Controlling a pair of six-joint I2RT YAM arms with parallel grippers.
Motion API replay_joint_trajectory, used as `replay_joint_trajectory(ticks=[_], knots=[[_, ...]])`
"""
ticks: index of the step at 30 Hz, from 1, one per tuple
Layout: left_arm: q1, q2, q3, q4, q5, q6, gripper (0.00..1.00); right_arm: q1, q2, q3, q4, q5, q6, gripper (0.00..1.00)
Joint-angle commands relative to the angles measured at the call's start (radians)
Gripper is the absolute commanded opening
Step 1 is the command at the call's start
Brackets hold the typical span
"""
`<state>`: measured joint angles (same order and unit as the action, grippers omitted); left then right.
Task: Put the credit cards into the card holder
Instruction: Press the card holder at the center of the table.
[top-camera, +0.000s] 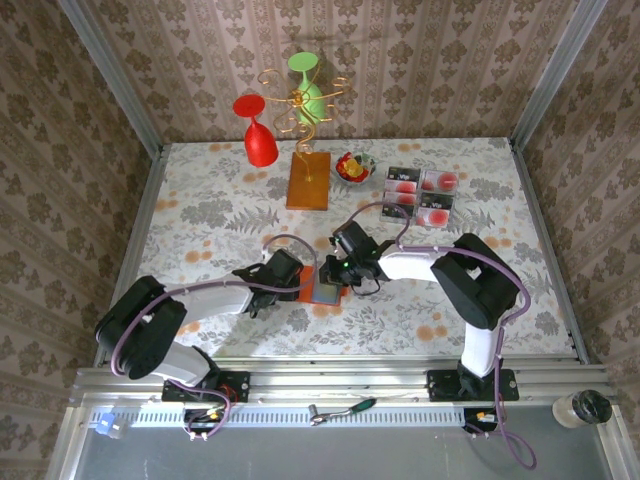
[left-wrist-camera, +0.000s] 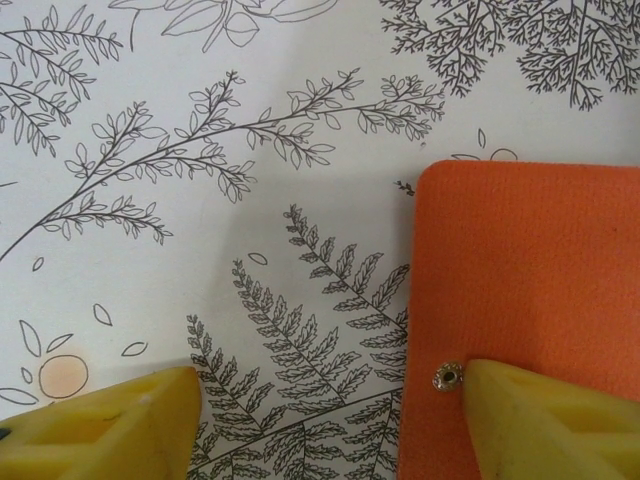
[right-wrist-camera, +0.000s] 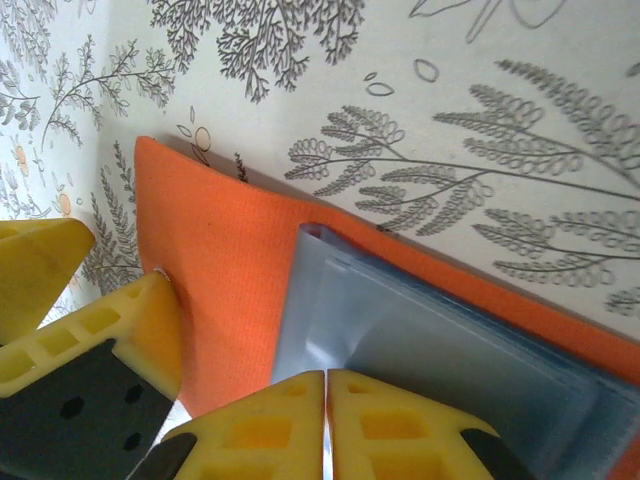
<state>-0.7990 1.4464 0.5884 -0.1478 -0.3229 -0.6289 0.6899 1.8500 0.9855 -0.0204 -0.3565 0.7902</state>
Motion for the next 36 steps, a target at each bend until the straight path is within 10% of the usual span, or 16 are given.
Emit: replay_joint_trajectory(ticks=[1, 36], knots=[[-0.014, -0.017, -0.038, -0.053, -0.007, -0.023, 0.71, -0.017, -0.020, -0.018, -0.077, 0.044, -0.047, 0.12], [-0.060, -0.043, -0.035, -0.062, -0.038, -0.062, 0.70, 0.045, 0.158, 0.202, -0.078, -0.025, 0.000, 0.10]])
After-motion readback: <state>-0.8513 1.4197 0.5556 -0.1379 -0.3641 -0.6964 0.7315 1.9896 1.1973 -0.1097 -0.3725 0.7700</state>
